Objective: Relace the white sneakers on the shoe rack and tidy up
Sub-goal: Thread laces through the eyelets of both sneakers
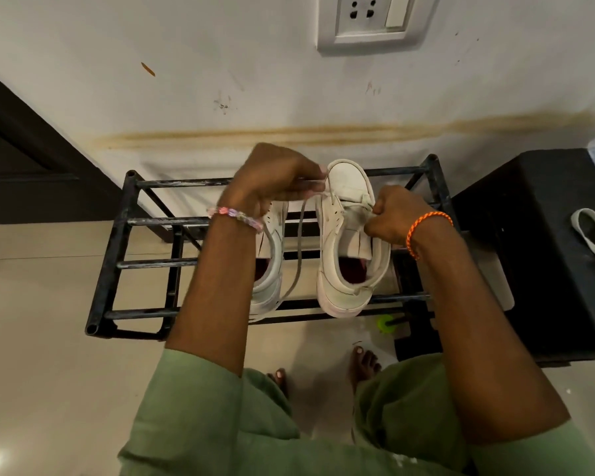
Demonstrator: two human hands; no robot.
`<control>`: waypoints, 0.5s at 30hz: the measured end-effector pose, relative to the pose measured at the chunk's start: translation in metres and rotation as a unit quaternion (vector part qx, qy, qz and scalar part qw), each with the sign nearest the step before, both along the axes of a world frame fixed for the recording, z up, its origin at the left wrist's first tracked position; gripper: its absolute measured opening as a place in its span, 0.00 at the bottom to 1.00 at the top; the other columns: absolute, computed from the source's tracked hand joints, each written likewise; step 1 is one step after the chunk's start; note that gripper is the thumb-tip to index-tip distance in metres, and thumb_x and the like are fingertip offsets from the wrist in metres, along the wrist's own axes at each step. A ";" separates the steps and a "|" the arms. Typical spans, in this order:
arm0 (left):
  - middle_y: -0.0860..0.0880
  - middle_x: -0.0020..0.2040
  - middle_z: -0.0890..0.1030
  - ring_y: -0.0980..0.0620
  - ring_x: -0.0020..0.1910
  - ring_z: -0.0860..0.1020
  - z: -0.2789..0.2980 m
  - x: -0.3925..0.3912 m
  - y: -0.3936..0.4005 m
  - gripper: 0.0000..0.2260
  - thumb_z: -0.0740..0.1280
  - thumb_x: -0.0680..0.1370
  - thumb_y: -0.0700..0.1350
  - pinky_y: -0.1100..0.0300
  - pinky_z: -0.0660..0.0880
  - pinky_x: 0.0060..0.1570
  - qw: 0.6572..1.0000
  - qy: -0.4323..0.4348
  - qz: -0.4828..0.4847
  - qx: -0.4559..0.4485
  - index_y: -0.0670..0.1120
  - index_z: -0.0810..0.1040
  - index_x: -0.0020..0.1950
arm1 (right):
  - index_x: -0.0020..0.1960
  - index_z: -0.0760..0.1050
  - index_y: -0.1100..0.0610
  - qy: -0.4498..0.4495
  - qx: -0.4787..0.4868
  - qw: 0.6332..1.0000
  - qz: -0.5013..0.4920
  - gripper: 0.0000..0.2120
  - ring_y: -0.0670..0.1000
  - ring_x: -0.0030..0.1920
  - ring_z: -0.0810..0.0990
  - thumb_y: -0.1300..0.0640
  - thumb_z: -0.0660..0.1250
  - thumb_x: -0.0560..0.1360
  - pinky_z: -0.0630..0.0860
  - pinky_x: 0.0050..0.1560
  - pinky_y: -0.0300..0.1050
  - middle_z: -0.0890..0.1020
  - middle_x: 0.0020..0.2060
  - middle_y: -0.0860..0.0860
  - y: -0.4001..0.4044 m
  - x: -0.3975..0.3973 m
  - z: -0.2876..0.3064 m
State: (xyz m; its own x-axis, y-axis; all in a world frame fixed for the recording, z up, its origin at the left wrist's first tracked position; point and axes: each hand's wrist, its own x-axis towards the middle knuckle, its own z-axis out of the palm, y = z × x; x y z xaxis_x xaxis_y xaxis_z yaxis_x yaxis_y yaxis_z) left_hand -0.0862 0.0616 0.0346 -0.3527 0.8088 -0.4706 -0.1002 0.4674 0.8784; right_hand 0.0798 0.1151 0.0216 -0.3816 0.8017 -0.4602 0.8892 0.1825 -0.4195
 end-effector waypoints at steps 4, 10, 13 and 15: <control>0.41 0.48 0.84 0.47 0.45 0.84 0.018 -0.017 -0.003 0.03 0.65 0.75 0.36 0.60 0.80 0.44 0.972 -0.186 0.085 0.112 0.39 0.78 0.44 | 0.36 0.65 0.56 0.009 -0.020 1.000 -0.006 0.12 0.57 0.42 0.79 0.64 0.68 0.72 0.80 0.43 0.51 0.77 0.41 0.58 0.004 0.003 -0.001; 0.51 0.33 0.79 0.54 0.30 0.75 0.003 -0.011 0.001 0.04 0.62 0.78 0.42 0.63 0.75 0.29 0.993 -0.101 0.054 -0.020 0.44 0.74 0.44 | 0.38 0.68 0.57 0.045 -0.064 0.996 -0.051 0.10 0.53 0.37 0.78 0.65 0.68 0.72 0.81 0.39 0.48 0.76 0.37 0.55 0.004 -0.001 -0.006; 0.50 0.37 0.76 0.55 0.31 0.70 -0.011 0.004 0.004 0.09 0.69 0.76 0.48 0.64 0.68 0.29 0.970 0.177 -0.111 -0.121 0.42 0.80 0.49 | 0.38 0.67 0.55 0.055 -0.063 0.995 -0.051 0.10 0.55 0.44 0.80 0.63 0.68 0.71 0.81 0.44 0.50 0.76 0.38 0.54 0.003 -0.003 -0.007; 0.49 0.40 0.80 0.56 0.34 0.73 -0.017 0.016 0.006 0.10 0.72 0.73 0.47 0.66 0.67 0.31 0.950 0.248 -0.159 -0.106 0.42 0.82 0.49 | 0.39 0.67 0.55 0.057 -0.059 0.996 -0.043 0.10 0.56 0.47 0.79 0.62 0.68 0.71 0.80 0.45 0.49 0.76 0.40 0.54 0.004 -0.004 -0.007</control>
State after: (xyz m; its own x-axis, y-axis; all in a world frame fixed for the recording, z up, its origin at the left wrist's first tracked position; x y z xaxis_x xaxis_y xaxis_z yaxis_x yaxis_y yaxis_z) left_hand -0.0697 0.0673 0.0180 -0.3269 0.8175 -0.4742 0.4767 0.5759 0.6642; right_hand 0.0759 0.1187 0.0144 -0.3685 0.7766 -0.5110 0.8450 0.0507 -0.5324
